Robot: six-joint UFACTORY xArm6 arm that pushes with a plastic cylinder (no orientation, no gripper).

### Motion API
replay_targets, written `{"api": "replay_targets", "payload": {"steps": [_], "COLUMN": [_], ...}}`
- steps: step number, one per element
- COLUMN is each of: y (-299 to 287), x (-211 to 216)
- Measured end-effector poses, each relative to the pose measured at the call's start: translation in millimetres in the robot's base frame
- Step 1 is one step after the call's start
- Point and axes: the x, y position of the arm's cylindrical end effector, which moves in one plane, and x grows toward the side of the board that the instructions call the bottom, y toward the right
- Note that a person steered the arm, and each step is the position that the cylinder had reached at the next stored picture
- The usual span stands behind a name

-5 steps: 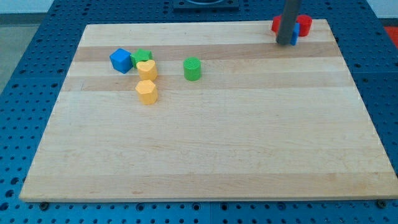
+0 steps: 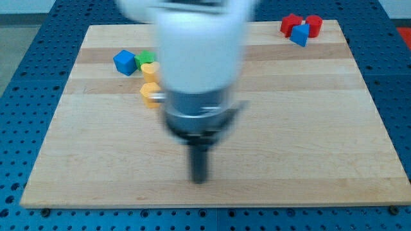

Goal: Slide the blue cube to the top center

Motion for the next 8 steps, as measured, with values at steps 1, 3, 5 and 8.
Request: {"api": "replay_targets", "payload": {"steps": [1, 3, 5, 8], "y": [-110.5, -173.4, -150.6, -141.2], "x": [-27.8, -161.1, -221.6, -233.7]}}
